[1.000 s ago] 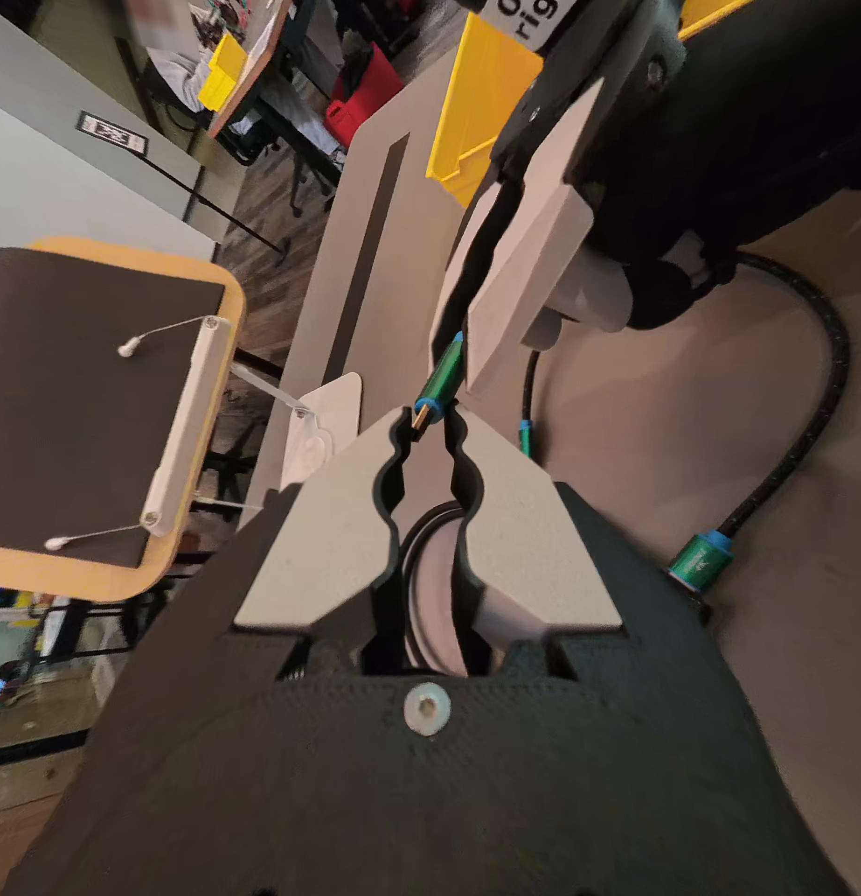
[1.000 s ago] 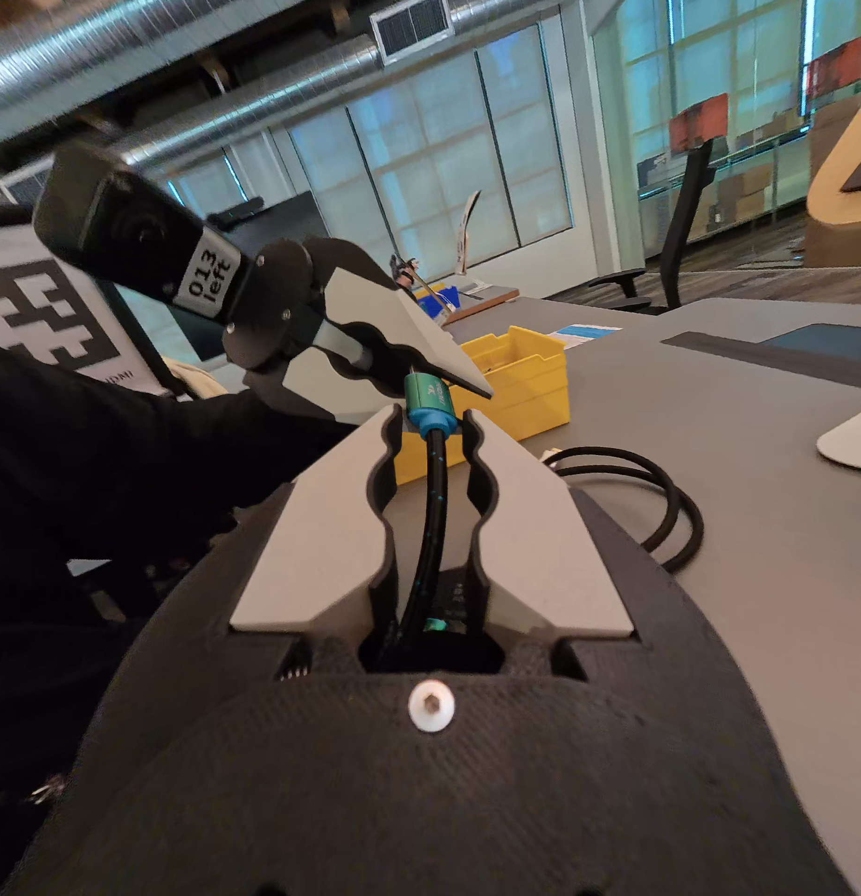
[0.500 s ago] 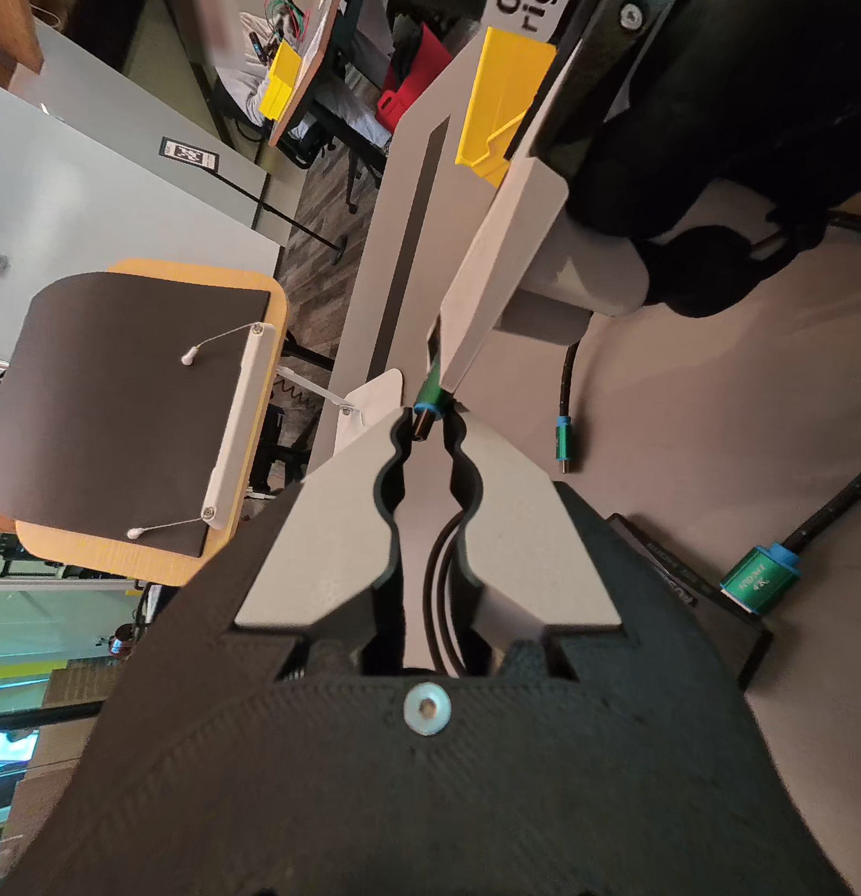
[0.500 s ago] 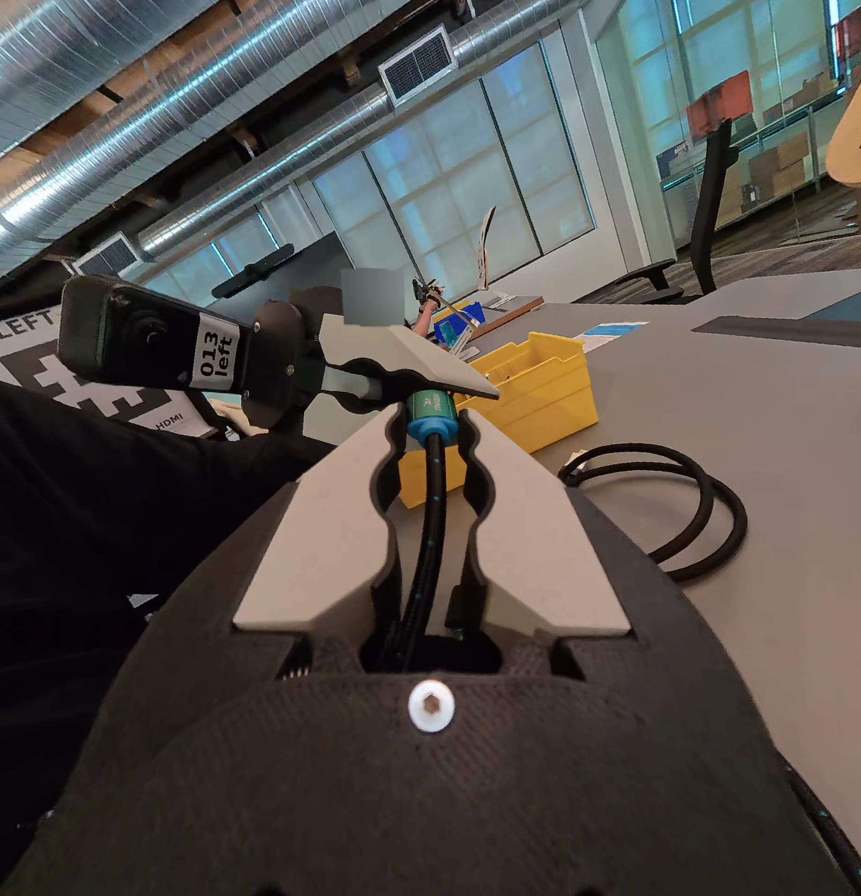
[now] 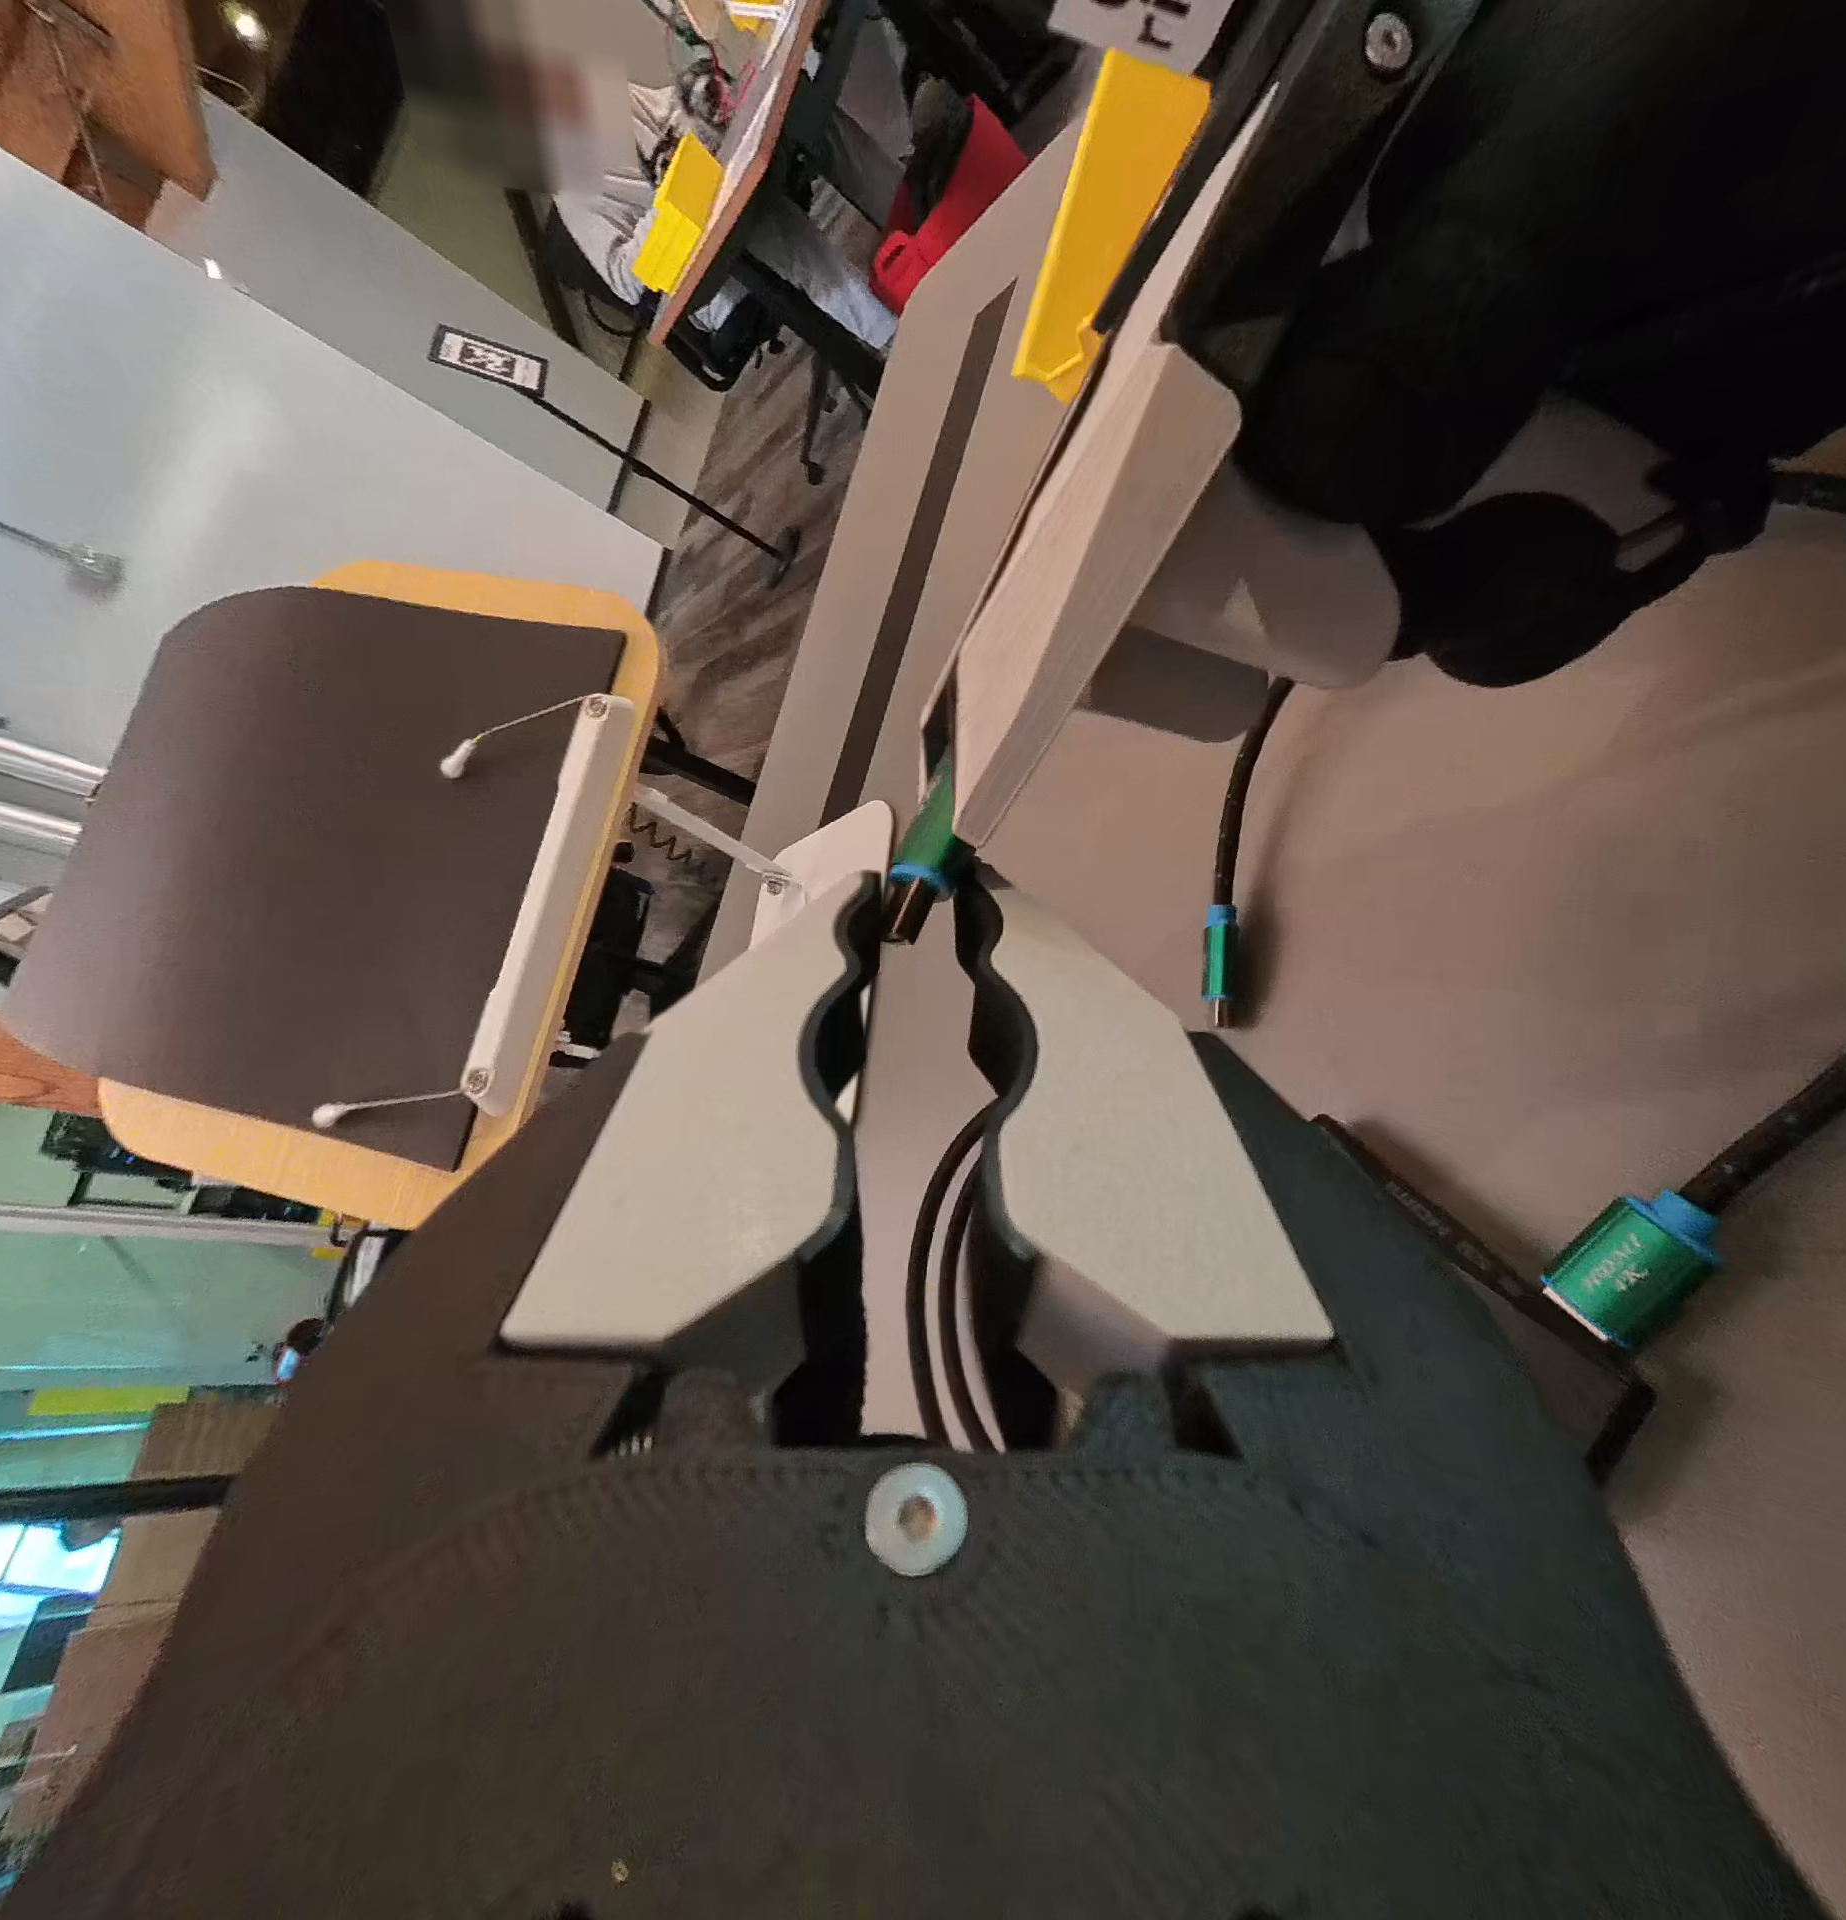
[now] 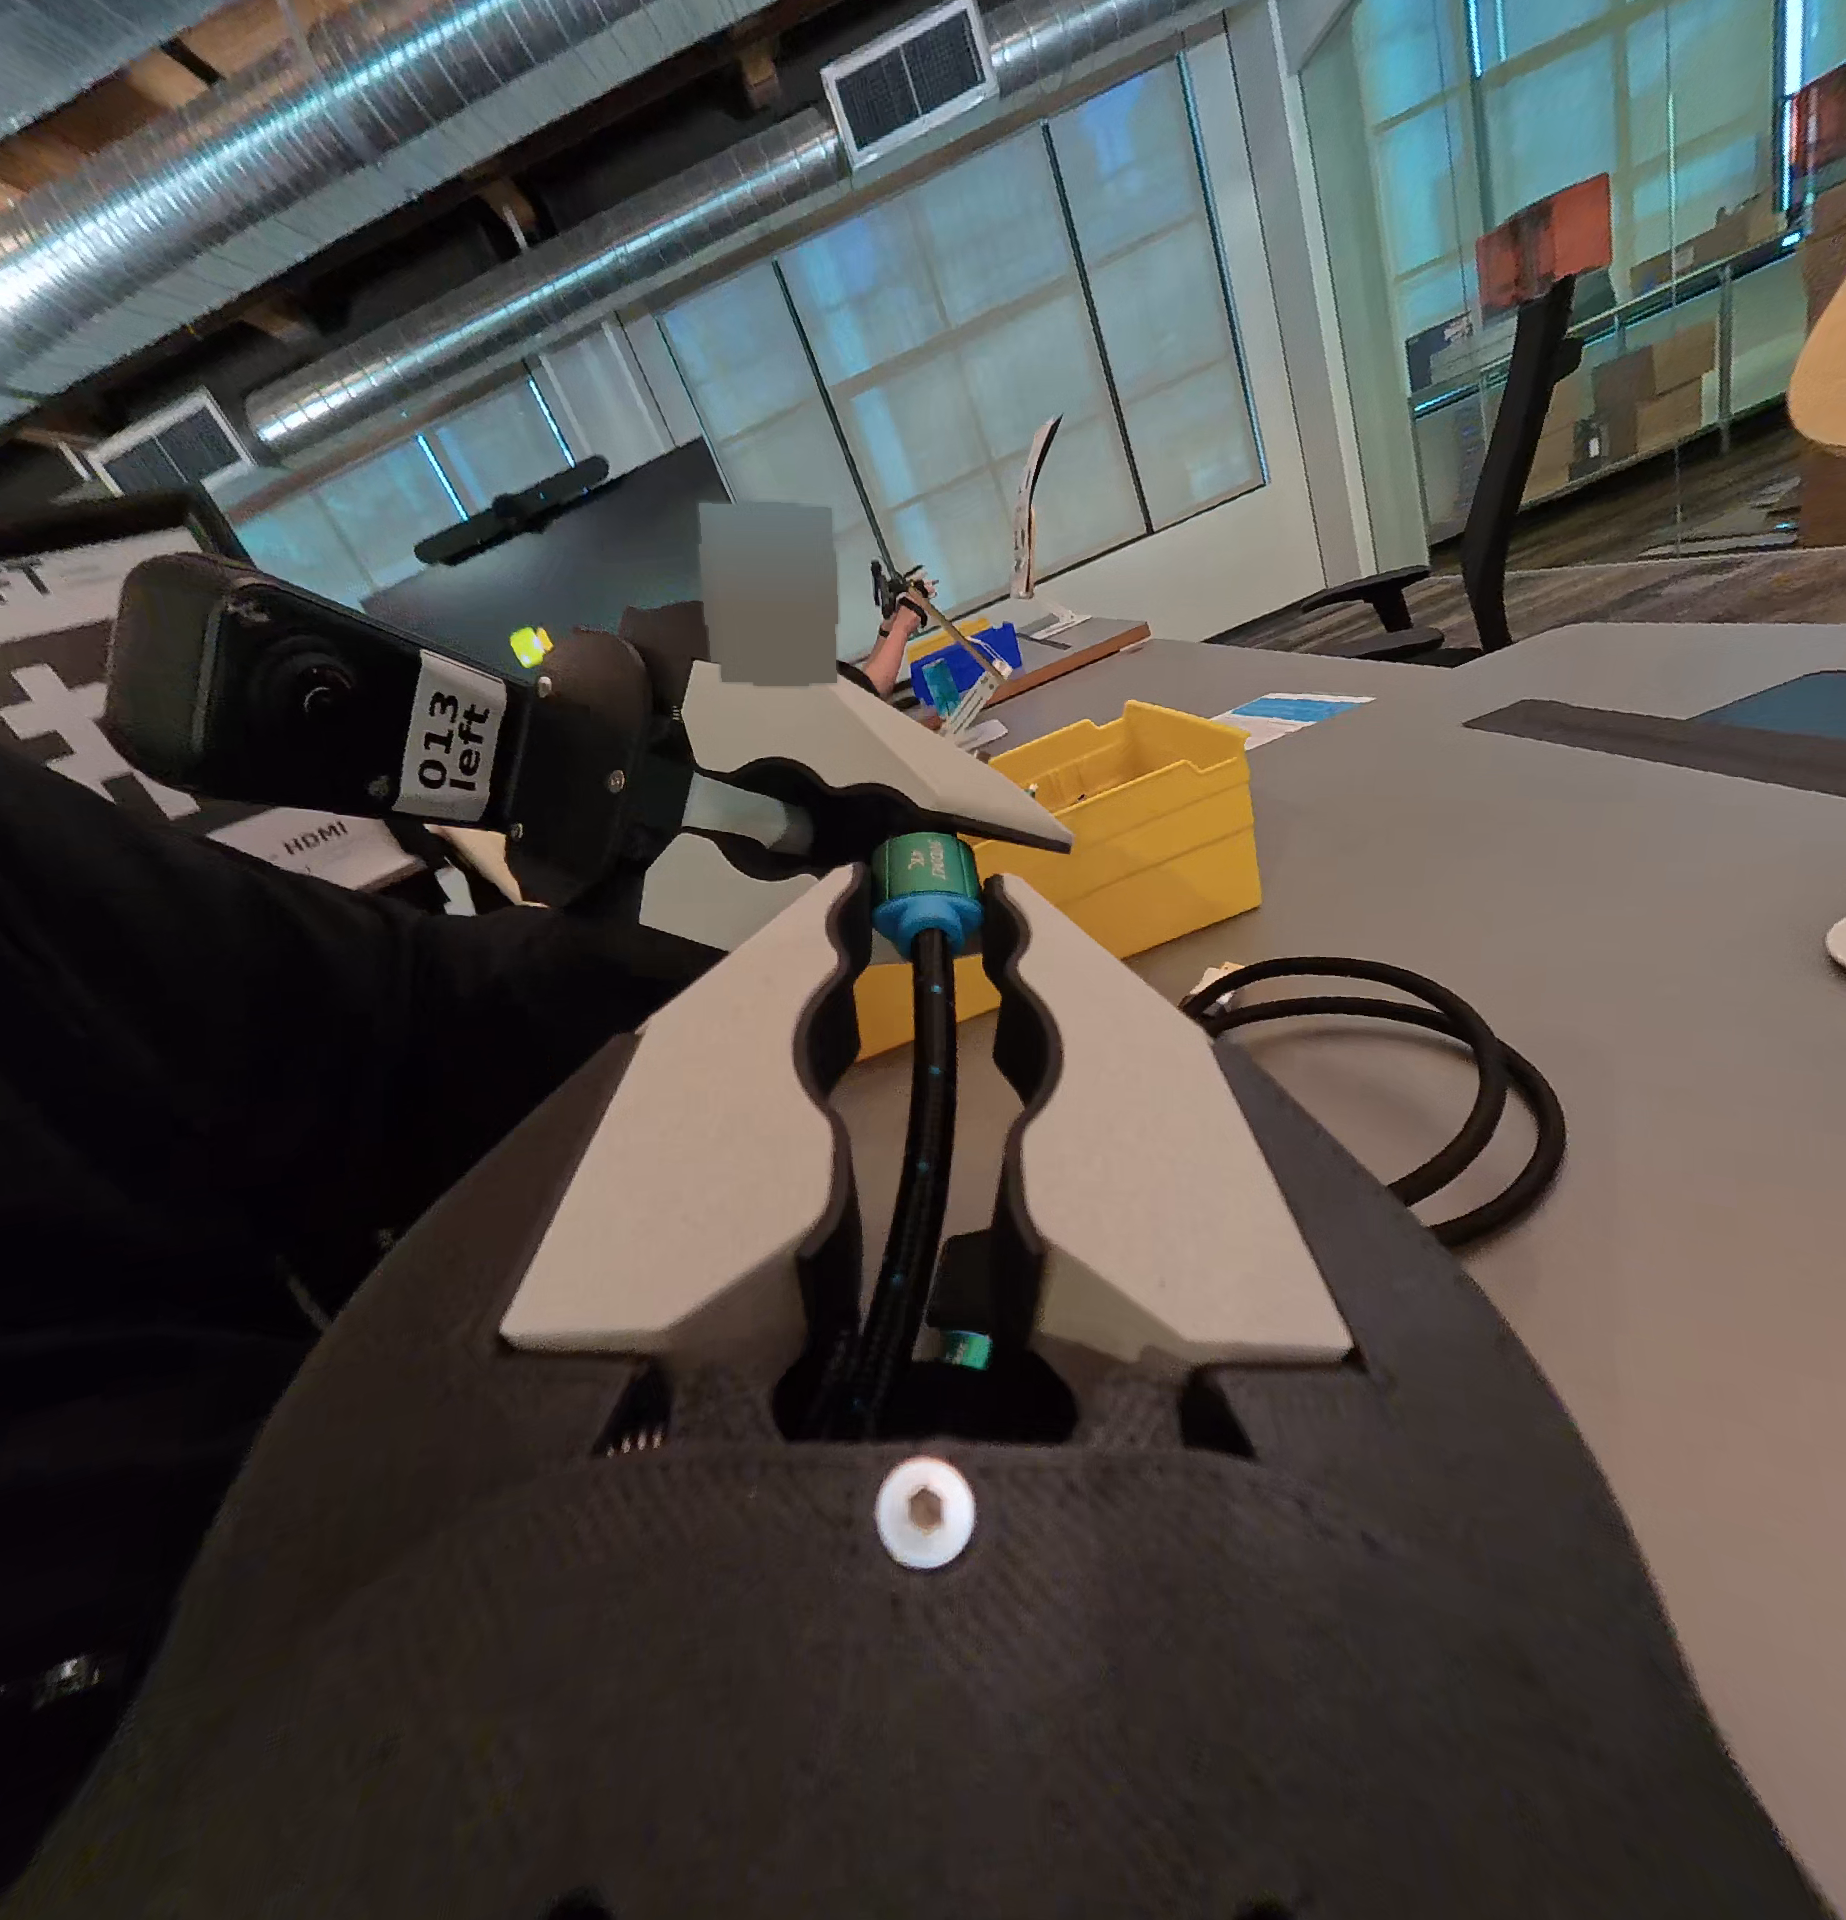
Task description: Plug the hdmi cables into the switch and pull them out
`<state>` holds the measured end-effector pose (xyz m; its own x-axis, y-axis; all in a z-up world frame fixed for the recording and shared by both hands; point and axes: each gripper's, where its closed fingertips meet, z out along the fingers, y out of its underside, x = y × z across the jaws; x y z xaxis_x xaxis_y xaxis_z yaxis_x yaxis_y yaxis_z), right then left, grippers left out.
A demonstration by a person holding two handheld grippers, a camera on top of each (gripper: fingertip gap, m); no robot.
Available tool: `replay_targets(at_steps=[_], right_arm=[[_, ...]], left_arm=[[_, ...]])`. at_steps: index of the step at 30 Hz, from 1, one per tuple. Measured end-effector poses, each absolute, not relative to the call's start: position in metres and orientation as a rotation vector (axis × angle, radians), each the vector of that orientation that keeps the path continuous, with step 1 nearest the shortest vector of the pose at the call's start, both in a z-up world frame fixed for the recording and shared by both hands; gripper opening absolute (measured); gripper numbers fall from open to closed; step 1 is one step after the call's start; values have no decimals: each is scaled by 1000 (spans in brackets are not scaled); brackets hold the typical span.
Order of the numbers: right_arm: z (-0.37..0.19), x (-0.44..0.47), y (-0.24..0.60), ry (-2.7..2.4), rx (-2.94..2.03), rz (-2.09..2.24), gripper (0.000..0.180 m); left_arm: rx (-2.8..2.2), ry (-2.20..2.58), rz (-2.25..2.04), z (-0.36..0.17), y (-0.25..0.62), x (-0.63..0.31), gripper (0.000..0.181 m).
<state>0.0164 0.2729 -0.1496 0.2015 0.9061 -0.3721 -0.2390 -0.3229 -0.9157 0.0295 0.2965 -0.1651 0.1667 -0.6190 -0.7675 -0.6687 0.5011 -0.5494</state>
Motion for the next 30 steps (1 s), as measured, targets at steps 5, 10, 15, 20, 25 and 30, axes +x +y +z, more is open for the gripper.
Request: replay_targets(at_steps=[5,10,15,20,25,30], right_arm=[[-156,7,267,-780,-1416,1224,18],[-159,-3,266,-788,-1425,1184,18],[-157,-8,264,-712,-1429,1225,18],[-163,-5,262,-592,-1418,1272,18],[-161,1,260,-569,-1399,1298,18],[-164,12,261,-524,-1418,1305,16]], left_arm=[[-1114,1478,138,-169,293,20,12],[-1102,1434,106,-169,292,13,15],[-1117,1407,67,-169,290,8,15],[-1154,1376,3,-178,287,11,15],[-1197,1333,-27,-177,288,14,15],[-1208,1323,-28,-177,290,23,15]])
